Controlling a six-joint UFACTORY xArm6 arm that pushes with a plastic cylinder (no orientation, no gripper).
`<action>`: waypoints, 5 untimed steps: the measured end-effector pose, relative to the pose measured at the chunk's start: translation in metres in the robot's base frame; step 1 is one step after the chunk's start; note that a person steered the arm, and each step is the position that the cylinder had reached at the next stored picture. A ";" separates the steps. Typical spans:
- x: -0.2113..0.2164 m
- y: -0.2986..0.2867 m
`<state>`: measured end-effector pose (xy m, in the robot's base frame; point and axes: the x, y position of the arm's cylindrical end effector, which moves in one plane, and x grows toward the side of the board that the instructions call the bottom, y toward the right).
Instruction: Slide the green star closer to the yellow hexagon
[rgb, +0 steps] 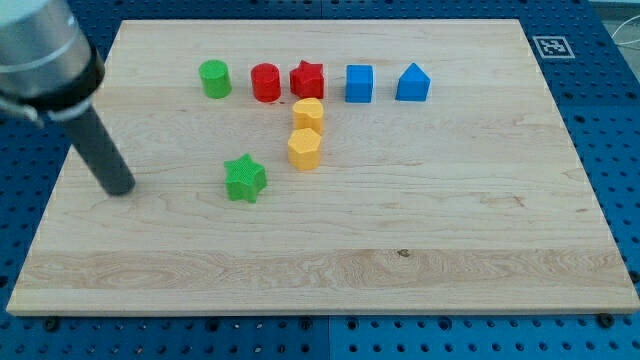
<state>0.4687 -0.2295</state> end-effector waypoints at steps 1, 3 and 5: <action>-0.013 0.015; -0.002 0.077; -0.002 0.115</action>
<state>0.4671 -0.1143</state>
